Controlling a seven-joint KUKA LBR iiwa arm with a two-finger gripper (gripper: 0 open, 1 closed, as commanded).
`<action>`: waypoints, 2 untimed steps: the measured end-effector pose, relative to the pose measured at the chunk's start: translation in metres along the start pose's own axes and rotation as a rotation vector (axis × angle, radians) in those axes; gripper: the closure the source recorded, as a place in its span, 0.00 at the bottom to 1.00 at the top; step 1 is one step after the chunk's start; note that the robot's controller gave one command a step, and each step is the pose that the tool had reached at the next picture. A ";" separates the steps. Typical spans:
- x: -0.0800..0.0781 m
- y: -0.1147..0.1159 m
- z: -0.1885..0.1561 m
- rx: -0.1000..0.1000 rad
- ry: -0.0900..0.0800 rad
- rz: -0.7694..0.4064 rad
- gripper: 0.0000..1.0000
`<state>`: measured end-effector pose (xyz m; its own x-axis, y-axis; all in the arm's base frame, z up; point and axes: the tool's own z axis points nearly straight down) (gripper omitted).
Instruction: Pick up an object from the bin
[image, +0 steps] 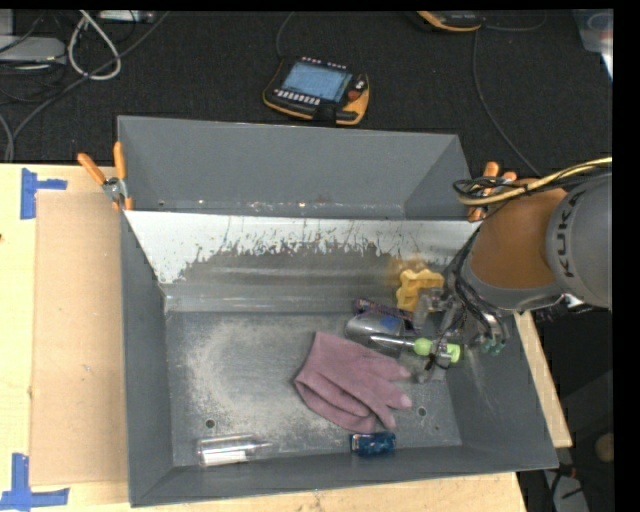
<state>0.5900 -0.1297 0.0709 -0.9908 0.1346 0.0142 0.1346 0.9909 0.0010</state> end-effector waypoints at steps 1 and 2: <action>0.002 0.000 -0.003 -0.001 -0.006 -0.005 1.00; 0.002 0.000 -0.003 -0.001 -0.006 -0.006 1.00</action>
Offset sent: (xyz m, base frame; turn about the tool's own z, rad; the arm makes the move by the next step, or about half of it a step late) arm 0.0000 0.0000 0.0000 0.0000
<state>0.5876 -0.1298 0.0744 -0.9916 0.1288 0.0084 0.1288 0.9917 0.0023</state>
